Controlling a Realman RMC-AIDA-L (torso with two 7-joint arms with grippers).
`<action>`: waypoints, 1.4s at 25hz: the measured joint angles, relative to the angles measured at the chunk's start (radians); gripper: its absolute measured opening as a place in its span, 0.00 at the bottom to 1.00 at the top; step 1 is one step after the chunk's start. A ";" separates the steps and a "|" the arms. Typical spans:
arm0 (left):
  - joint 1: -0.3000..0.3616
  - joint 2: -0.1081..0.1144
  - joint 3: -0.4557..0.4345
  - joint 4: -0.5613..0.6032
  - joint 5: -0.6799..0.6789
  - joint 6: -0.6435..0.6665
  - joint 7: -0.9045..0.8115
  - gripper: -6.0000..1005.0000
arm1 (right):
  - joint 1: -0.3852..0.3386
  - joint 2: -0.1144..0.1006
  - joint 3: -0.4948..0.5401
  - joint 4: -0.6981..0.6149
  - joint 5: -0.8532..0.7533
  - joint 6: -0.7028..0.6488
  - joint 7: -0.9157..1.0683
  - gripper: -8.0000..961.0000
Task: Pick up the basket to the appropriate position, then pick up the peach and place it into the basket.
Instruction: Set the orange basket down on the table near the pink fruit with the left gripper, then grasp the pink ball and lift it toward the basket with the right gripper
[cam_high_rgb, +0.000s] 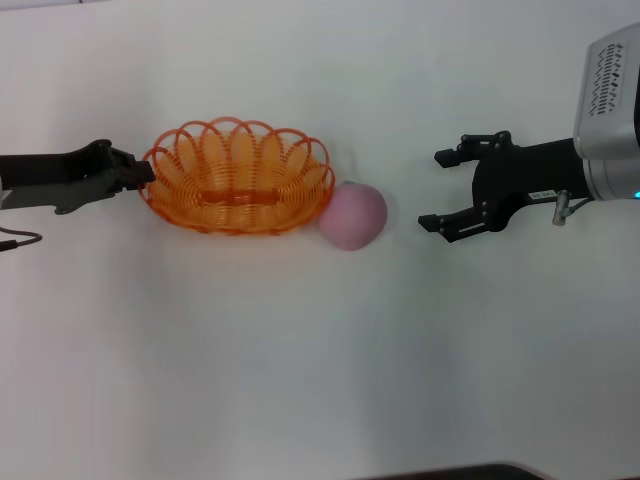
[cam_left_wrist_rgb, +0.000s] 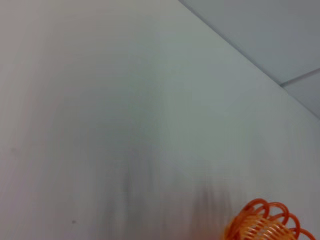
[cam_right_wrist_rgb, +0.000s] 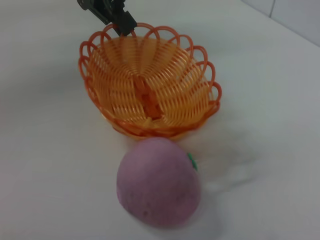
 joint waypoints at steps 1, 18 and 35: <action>0.000 0.000 -0.001 0.000 -0.002 0.001 -0.001 0.06 | 0.000 0.000 -0.001 0.000 0.000 0.000 0.000 0.99; 0.038 0.013 -0.003 -0.007 -0.052 0.022 0.019 0.50 | 0.005 0.000 -0.004 0.000 0.000 -0.003 0.000 0.98; 0.176 0.011 -0.156 -0.001 -0.261 0.359 0.969 0.88 | -0.001 0.000 -0.003 0.000 0.008 -0.009 0.008 0.98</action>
